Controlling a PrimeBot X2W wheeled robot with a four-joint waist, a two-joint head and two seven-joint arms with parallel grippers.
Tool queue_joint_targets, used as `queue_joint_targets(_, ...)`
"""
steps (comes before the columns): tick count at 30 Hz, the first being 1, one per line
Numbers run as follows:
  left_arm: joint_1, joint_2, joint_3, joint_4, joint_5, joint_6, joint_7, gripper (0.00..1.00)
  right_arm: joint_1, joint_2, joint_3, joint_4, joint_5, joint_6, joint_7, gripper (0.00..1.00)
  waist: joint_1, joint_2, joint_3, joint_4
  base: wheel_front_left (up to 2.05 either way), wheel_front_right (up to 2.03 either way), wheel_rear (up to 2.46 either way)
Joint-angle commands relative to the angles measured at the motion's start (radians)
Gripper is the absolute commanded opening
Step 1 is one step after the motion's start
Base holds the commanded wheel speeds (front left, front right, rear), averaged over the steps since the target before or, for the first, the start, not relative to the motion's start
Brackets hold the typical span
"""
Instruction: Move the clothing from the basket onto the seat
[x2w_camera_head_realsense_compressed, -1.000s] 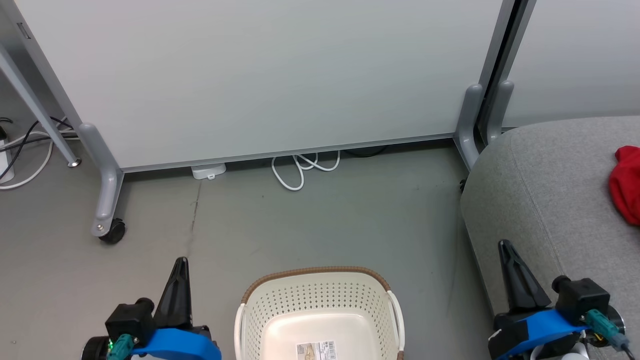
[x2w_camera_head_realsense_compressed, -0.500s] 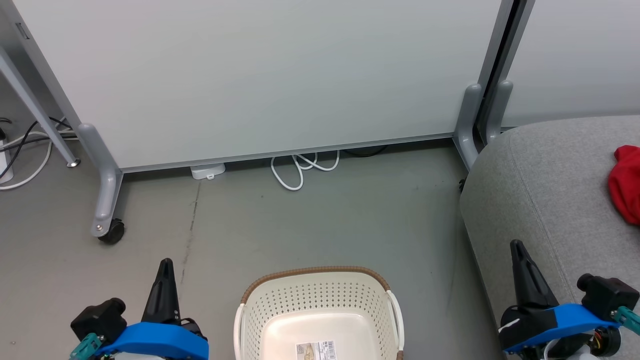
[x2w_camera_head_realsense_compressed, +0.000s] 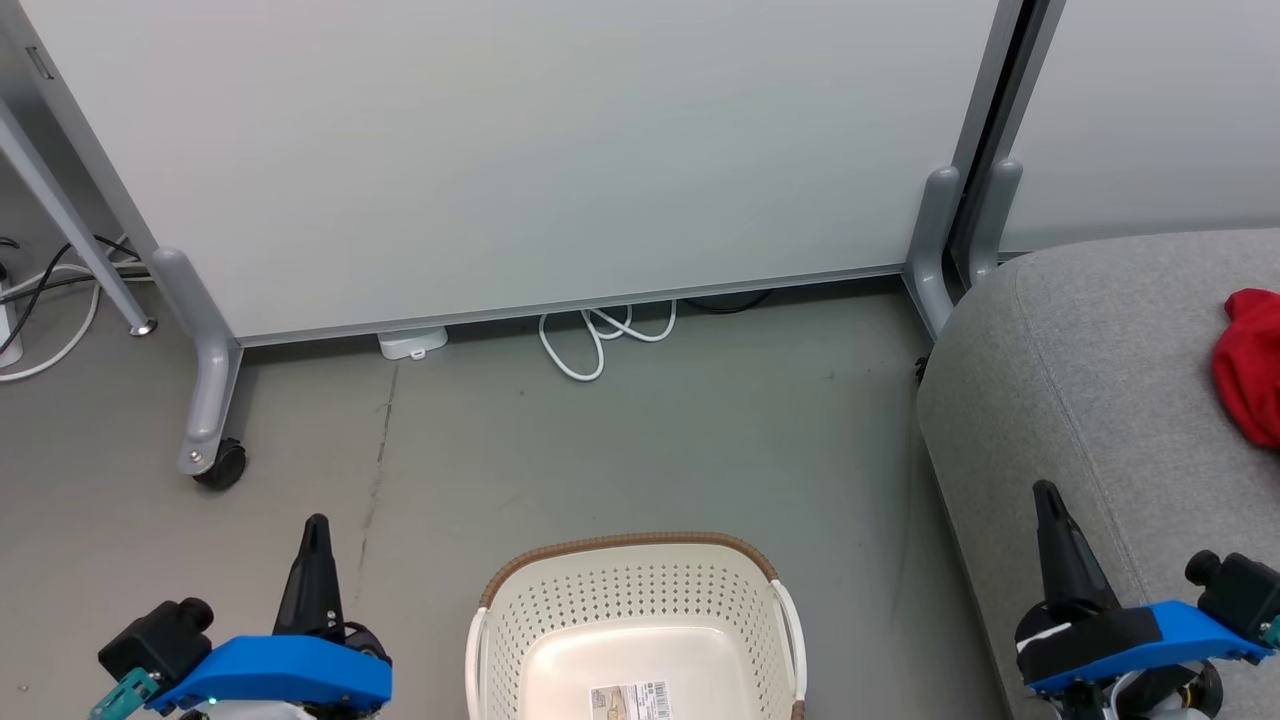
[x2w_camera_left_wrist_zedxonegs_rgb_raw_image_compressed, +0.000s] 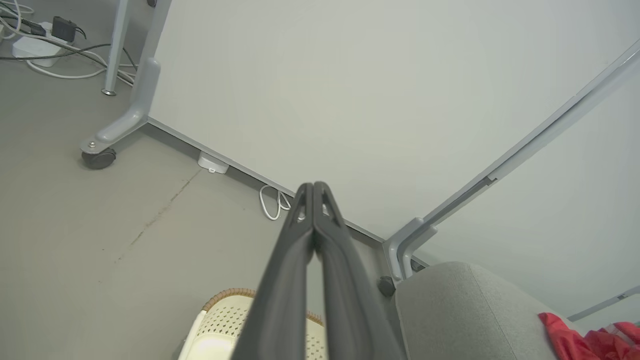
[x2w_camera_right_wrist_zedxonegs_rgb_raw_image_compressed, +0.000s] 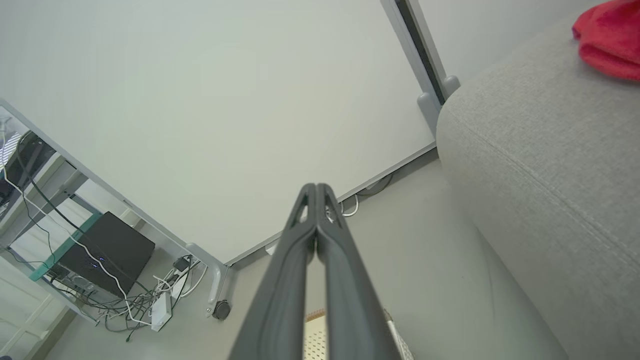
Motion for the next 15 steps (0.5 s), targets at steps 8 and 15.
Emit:
queue_joint_targets(8, -0.036, 0.001, 0.02, -0.025, -0.131, -0.009, 0.034, 0.0, -0.023, 0.001, -0.012, -0.019, 0.139, 0.0, 0.034, 0.0, -0.0001, 0.0, 0.0, -0.002, 0.0, 0.0, 0.0)
queue_joint_targets(15, -0.04, 0.001, 0.031, -0.029, -0.221, -0.012, 0.057, 0.0, -0.026, 0.002, -0.018, -0.021, 0.233, 0.0, 0.057, 0.0, -0.0001, 0.0, 0.001, -0.004, 0.0, 0.0, 0.0)
